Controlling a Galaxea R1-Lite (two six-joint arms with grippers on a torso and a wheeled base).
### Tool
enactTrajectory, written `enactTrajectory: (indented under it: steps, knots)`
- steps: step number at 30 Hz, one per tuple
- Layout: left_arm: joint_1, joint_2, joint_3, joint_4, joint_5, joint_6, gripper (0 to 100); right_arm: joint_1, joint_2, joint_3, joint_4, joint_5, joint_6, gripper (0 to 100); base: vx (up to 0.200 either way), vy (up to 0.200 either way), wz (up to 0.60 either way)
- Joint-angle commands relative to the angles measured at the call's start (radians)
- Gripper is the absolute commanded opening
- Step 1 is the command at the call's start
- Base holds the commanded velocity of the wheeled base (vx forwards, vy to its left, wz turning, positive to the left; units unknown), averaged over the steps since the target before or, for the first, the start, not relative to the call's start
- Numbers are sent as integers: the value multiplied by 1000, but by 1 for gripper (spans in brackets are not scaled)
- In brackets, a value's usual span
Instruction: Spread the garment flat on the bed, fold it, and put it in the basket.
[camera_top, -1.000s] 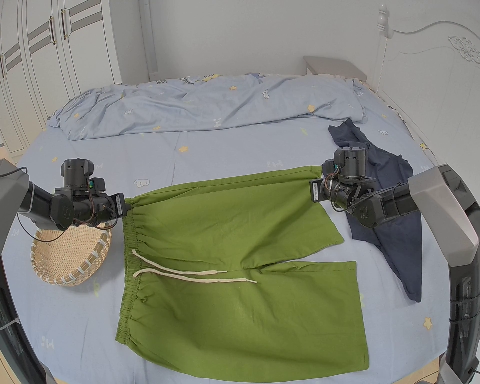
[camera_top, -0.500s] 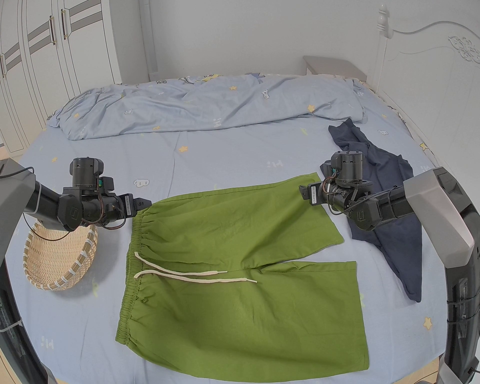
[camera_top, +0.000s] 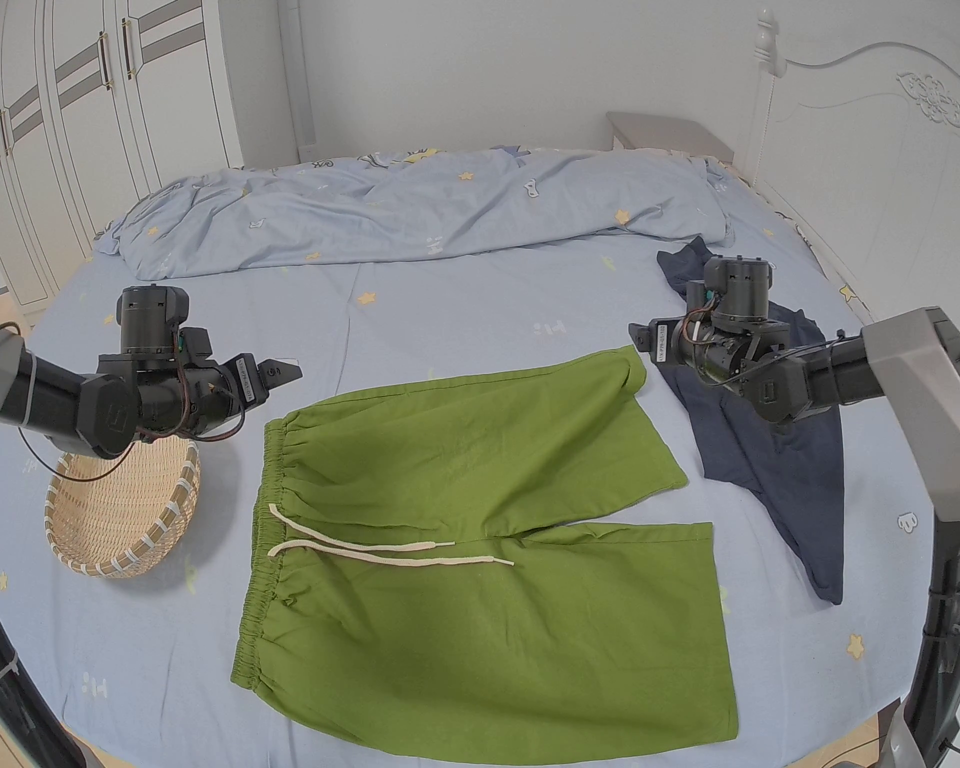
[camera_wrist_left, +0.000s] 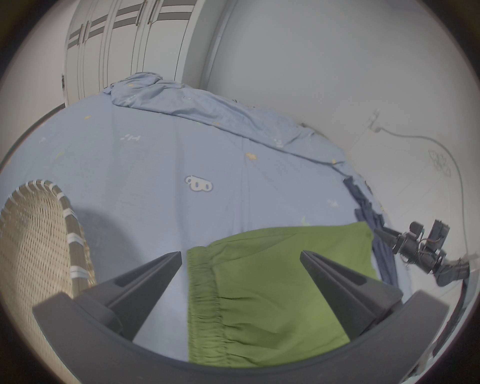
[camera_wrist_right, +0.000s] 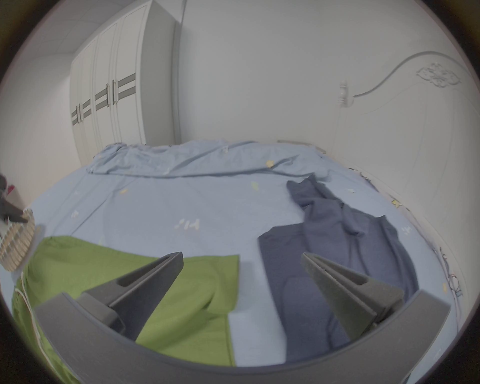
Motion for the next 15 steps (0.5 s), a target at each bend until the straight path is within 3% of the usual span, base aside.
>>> enactTrajectory:
  steps: [1, 3, 8, 13, 14, 15]
  knots:
    - [-8, -167, 167, 1, -26, -31, 100, -62, -223, 173, 54, 10, 82, 100, 0, 0, 0]
    - [-4, -214, 250, 3, -61, -57, 100, -94, -286, 252, 79, 25, 127, 100, 0, 0, 0]
    - [14, -334, 461, 1, -193, -101, 100, -143, -438, 454, 174, 191, 258, 100, 0, 0, 0]
    - [100, -432, 633, 1, -325, -100, 100, -160, -613, 657, 278, 421, 354, 100, 0, 0, 0]
    - [100, -432, 633, 1, -325, -100, 100, -160, -613, 657, 278, 421, 354, 100, 0, 0, 0]
    - [126, -453, 688, 3, -388, -97, 100, -160, -654, 715, 303, 495, 384, 100, 0, 0, 0]
